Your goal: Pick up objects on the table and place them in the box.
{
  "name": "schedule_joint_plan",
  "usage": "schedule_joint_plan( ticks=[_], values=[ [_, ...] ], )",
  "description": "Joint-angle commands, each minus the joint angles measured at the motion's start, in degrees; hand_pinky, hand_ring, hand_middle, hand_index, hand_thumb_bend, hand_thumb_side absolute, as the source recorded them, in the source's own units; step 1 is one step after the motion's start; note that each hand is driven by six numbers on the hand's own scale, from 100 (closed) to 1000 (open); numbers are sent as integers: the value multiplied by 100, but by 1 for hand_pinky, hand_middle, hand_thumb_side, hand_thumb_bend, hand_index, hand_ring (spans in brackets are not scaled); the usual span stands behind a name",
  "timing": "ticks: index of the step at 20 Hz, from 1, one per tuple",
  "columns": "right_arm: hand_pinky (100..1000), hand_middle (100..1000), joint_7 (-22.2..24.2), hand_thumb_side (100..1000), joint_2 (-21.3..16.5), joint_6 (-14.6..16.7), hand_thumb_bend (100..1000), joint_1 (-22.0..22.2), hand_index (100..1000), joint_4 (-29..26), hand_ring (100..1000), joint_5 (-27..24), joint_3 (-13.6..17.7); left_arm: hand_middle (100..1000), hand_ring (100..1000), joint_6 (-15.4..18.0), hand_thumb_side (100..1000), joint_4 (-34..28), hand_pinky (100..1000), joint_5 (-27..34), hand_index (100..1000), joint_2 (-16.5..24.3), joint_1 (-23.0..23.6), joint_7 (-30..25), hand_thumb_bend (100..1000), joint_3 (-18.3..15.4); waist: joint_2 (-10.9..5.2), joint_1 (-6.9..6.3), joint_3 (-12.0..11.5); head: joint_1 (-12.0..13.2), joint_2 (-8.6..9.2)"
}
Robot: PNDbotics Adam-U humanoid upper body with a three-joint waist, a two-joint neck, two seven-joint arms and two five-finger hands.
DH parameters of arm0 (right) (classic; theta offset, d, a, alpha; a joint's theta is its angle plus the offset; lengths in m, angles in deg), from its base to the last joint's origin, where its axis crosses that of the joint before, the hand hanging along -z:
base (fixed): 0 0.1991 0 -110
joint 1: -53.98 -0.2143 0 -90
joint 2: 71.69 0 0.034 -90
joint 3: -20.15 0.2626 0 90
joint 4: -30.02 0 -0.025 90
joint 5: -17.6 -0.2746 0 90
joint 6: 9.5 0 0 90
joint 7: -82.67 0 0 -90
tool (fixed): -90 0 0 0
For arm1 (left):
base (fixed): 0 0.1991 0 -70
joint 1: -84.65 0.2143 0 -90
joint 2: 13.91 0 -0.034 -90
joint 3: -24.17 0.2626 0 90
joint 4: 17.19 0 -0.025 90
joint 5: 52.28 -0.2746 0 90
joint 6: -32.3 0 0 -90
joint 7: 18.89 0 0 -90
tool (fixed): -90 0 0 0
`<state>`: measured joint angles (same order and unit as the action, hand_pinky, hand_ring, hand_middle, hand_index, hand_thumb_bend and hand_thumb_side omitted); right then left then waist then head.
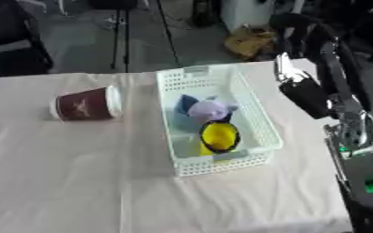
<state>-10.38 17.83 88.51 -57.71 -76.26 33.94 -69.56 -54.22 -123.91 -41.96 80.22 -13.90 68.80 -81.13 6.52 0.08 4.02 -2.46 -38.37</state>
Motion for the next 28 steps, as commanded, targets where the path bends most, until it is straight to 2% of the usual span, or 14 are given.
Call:
schedule_joint_plan(
  ticks=[1,8,9,10,11,12,15,28],
  values=[
    [572,786,5,532,-90,11,100,-88,891,-137,652,32,48,715,771,0,969,-129,477,18,922,70,-78,44,267,-27,-44,-7,-5,4,94],
    [573,785,36,529,-94,24,100,-92,893,-134,652,17,49,712,770,-17,969,-123,477,47,920,59,-71,52,267,-30,-65,3,-18,-4,161],
    [573,786,41,530,-91,26,100,-87,893,-133,653,16,46,801,837,-20,1000,-121,516,61,990,53,-65,57,334,-30,-69,2,-22,-6,173],
    [573,786,43,530,-91,27,100,-83,893,-131,653,16,45,801,837,-58,1000,-93,516,132,990,49,-58,167,334,-41,-74,0,-25,-8,186],
    [574,787,38,536,-92,24,100,-81,894,-129,654,15,50,830,877,-171,1000,-12,521,234,1000,43,-54,399,378,-73,-80,-2,-29,-4,206],
    [574,787,27,529,-89,20,100,-81,894,-128,654,13,55,827,876,-362,1000,98,521,431,1000,36,-89,770,383,-97,-89,-5,-29,12,229],
    [574,787,31,526,-86,26,100,-85,894,-131,653,14,45,806,863,-576,1000,76,517,753,998,95,-111,1383,363,-47,-104,-4,-18,25,314],
    [575,786,31,524,-79,33,100,-80,894,-137,653,12,59,784,845,-538,1000,-57,512,954,985,87,-55,1381,357,-12,-122,-2,-21,16,313]
  ],
)
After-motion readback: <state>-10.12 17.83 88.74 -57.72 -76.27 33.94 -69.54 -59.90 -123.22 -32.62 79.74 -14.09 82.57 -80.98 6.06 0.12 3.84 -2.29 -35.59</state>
